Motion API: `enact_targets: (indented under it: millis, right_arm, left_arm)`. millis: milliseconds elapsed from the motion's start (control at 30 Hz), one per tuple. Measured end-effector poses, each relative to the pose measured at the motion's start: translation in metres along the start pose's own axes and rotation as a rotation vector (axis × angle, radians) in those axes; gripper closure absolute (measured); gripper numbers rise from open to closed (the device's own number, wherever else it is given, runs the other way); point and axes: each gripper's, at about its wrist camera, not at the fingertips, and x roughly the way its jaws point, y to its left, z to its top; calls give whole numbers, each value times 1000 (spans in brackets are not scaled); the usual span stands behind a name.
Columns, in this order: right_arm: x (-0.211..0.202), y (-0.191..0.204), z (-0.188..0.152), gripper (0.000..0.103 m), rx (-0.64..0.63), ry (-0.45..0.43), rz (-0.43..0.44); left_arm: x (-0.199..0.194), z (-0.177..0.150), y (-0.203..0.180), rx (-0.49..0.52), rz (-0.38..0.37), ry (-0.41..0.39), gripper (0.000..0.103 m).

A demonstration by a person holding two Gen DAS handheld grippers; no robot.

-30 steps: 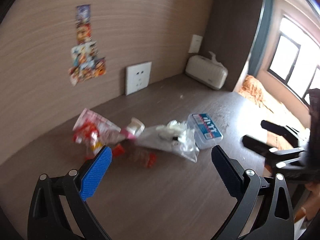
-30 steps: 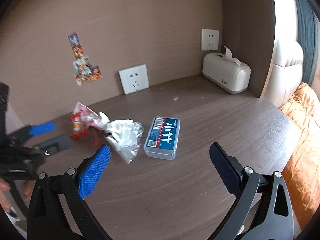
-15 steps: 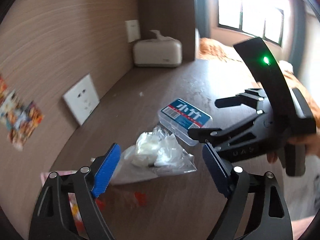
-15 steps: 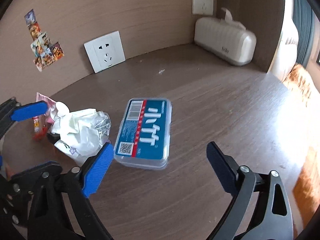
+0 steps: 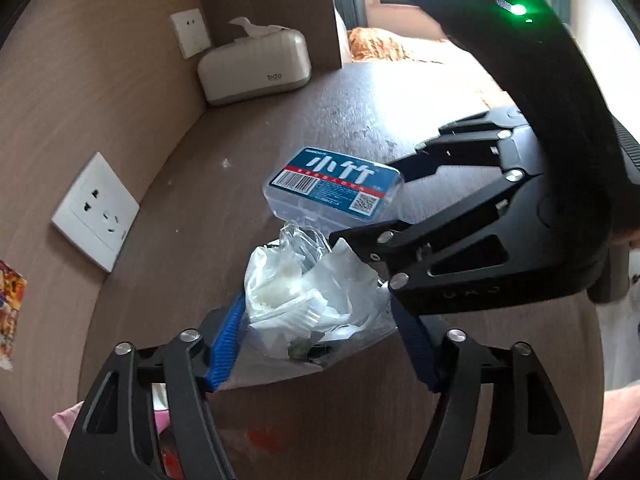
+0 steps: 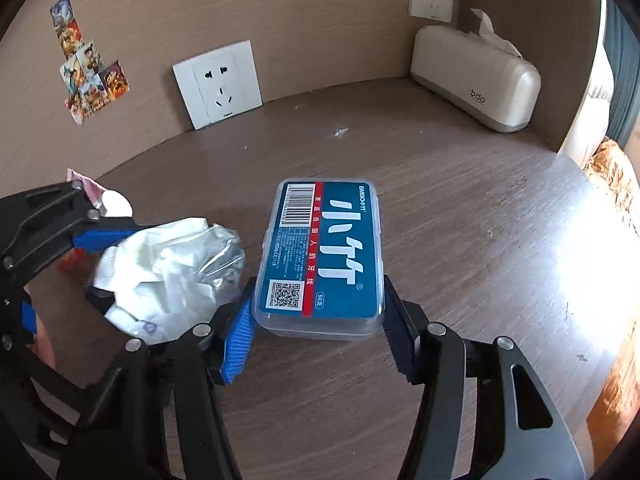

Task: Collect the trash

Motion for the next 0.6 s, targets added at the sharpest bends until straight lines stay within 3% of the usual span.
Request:
enact_targets:
  millis: [367, 600]
  right_arm:
    - [-81, -28, -15, 45, 49, -109, 8]
    - [-153, -67, -36, 45, 86, -164, -48]
  left_arm:
    - [-50, 14, -13, -154, -28, -90, 43]
    - [-78, 45, -57, -247, -141, -186, 43]
